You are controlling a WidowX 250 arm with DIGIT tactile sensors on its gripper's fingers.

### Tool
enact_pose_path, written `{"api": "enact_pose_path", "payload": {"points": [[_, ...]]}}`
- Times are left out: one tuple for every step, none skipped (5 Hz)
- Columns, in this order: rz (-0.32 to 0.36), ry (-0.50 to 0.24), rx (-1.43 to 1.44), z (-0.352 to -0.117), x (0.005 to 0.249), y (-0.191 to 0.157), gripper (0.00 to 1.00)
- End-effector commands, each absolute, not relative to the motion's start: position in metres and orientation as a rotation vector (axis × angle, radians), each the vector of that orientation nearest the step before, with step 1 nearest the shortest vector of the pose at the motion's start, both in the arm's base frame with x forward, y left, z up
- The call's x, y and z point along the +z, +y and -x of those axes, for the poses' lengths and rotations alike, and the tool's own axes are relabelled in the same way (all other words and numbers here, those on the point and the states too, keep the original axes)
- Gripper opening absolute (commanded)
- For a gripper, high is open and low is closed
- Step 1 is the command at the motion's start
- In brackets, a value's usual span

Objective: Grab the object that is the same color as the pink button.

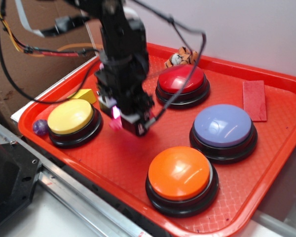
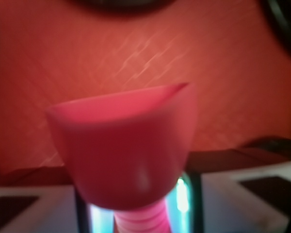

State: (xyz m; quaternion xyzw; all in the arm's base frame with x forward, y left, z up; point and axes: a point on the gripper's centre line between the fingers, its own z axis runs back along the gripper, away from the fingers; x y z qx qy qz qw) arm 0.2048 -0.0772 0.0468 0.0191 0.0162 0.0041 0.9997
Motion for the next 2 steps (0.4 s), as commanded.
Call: {"api": "enact_pose_path", "payload": {"points": [[0.145, -0.092, 0.11, -0.21, 0.15, -0.063, 0.0], [0.165, -0.164, 0.147, -0.205, 0.181, -0.055, 0.0]]}}
